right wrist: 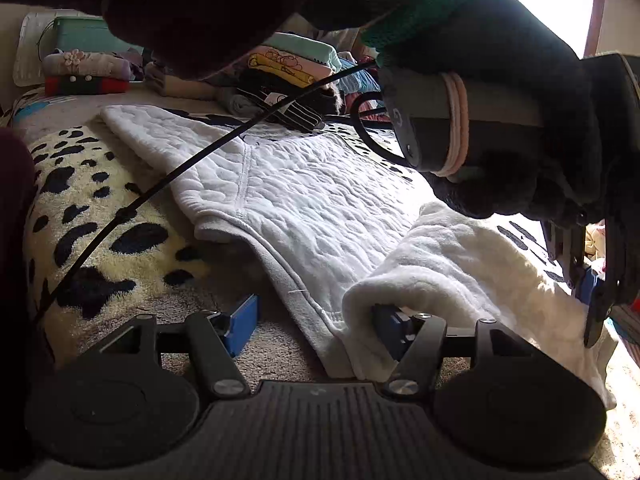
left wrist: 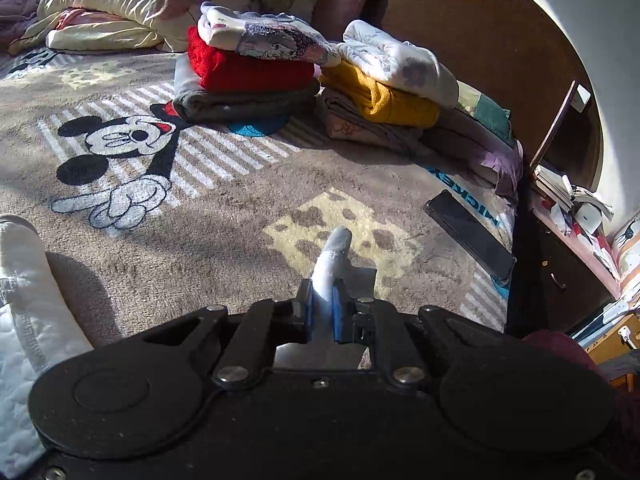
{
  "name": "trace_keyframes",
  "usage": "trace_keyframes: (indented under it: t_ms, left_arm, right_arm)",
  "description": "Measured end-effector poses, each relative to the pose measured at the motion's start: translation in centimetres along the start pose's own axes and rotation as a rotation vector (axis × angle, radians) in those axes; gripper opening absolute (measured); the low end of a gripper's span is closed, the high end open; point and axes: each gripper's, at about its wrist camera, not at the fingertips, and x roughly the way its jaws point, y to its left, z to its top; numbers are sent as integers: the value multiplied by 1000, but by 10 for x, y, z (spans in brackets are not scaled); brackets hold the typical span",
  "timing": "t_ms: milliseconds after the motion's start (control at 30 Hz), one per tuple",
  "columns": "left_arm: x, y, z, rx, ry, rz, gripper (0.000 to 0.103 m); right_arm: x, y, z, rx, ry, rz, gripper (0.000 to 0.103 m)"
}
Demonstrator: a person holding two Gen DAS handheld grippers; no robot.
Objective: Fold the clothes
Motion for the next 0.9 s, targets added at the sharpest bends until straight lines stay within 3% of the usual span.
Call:
trace_keyframes:
  t_ms: [133,233,333,500,700,900]
  left_arm:
    - [-73,31,-25,-104,-217,69,8]
    - [-109,69,-56,-279,-361,138,8]
    - [-124,99,-86,-425,-471,156,8]
    - [-124,118,-103,-543,-595,144,8]
    - [-103,133,-97,-604,-595,204,8]
    - [-80,144,-99,-617,-500,309,7]
  right_arm:
    - [0,-2,1,27,1,6,64]
    - [-1,-2,3,44,-3,5,64]
    - [-6,-3,5,64,-24,-7,64]
    - [-12,-10,7,110,-67,-20,64]
    - [-1,-21,3,201,-15,20,65]
    - [-3,-24,0,223,-13,33,65]
